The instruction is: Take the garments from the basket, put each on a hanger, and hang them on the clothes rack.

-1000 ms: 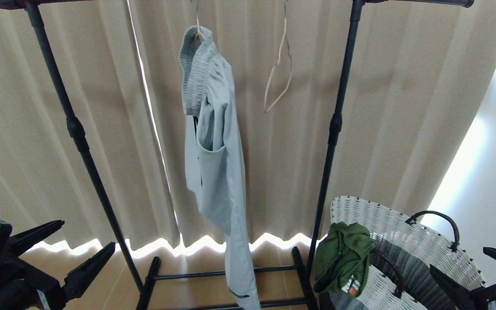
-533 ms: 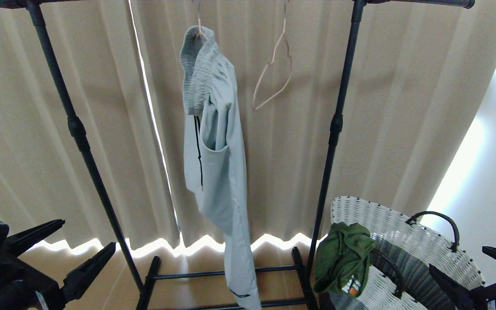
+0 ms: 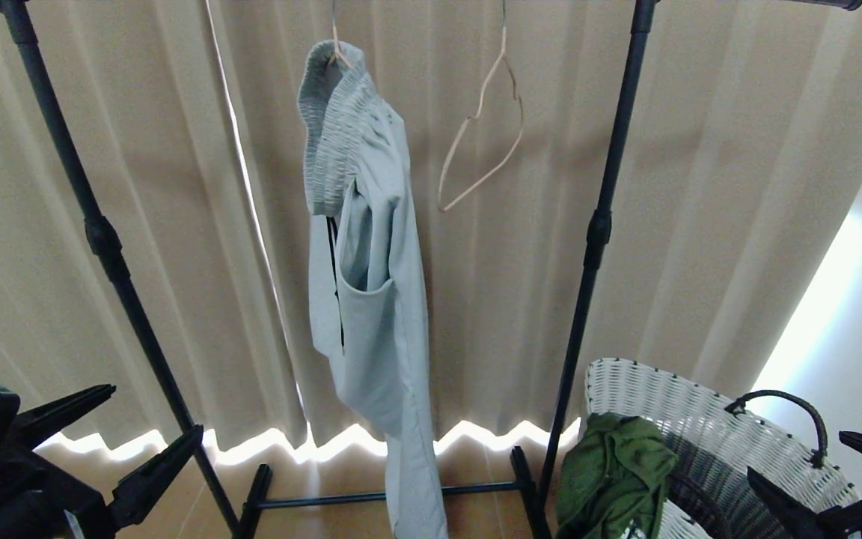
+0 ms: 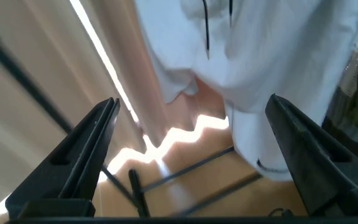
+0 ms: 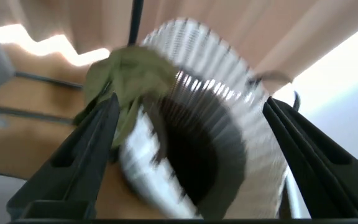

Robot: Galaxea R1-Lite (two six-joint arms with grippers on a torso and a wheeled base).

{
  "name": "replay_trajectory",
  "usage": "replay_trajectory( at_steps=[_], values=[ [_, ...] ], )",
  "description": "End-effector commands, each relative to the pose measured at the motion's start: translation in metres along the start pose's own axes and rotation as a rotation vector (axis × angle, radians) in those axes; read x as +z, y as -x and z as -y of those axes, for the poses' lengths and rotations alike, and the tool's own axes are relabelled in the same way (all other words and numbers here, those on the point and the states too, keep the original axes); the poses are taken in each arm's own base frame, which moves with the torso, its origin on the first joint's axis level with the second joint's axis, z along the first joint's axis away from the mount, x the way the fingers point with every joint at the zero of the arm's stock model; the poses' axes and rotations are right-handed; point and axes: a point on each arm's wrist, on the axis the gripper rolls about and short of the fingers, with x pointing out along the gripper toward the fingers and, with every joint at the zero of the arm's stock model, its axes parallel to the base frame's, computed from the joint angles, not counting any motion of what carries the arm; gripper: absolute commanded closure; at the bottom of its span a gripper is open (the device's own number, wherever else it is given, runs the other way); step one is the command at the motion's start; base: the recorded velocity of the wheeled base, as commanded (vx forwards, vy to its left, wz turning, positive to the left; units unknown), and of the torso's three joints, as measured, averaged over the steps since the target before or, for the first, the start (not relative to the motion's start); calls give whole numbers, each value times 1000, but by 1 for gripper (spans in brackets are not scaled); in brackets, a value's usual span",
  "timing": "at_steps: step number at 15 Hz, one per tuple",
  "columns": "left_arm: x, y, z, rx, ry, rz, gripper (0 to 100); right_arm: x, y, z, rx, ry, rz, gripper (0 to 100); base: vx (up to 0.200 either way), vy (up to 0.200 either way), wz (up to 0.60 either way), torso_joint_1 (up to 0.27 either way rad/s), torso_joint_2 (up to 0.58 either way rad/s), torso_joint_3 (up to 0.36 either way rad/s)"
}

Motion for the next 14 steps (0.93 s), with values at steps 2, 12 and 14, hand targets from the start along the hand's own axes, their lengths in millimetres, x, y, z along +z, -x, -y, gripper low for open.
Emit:
replay_trajectory(
  at_steps=[2, 12, 14],
  values=[
    [0, 0, 2, -19, -3, 1, 0, 2, -12, -4, 14, 112, -59, 0, 0, 0, 0, 0, 0, 0],
    [0, 3, 3, -24, -8, 16, 0, -3, -102, -56, 175, 321, -384, 0, 0, 0, 0, 0, 0, 0],
    [0, 3, 4, -25, -6, 13, 0, -8, -115, -62, 187, 377, -428, 0, 0, 0, 0, 0, 0, 0]
  ],
)
